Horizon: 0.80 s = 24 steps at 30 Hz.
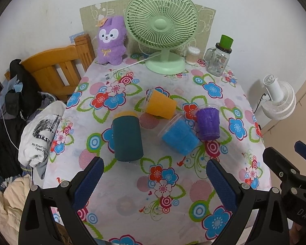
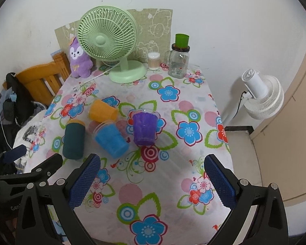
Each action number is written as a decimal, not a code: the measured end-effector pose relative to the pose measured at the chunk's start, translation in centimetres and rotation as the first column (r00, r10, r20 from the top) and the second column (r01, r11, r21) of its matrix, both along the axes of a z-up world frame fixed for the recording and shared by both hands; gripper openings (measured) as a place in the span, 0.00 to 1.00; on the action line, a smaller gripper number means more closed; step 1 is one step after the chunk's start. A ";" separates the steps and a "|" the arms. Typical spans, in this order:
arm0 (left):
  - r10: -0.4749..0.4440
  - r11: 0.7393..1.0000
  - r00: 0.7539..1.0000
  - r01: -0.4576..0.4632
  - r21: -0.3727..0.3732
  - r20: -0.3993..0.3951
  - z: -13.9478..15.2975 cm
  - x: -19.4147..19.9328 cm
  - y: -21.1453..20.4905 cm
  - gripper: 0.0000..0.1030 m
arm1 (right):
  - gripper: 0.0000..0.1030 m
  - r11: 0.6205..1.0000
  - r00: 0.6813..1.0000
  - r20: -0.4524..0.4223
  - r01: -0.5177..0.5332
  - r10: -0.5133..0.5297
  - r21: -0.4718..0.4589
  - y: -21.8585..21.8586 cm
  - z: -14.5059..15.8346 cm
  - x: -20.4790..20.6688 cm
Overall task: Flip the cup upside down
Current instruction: 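Reach the left tool to the blue cup and close its fingers around it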
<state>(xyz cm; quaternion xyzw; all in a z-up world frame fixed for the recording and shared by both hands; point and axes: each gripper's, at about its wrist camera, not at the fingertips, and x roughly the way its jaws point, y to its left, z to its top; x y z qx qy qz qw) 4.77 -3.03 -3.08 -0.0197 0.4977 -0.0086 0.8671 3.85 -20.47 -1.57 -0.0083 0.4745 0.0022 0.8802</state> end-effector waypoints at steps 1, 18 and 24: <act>0.008 1.000 1.000 -0.008 -0.001 -0.005 -0.1 0.2 -0.1 0.98 | 0.99 1.000 1.000 0.006 -0.001 0.001 0.007 -0.1 -0.1 0.1; 0.123 0.991 0.989 -0.127 -0.038 -0.075 -4.4 4.1 -2.3 0.98 | 0.99 1.000 1.000 0.025 -0.019 0.018 0.009 -2.2 -3.0 4.4; 0.183 0.981 0.976 -0.190 -0.050 -0.118 -7.6 6.3 -3.3 0.98 | 0.98 0.998 0.998 0.016 -0.057 0.057 0.000 -3.0 -5.0 7.3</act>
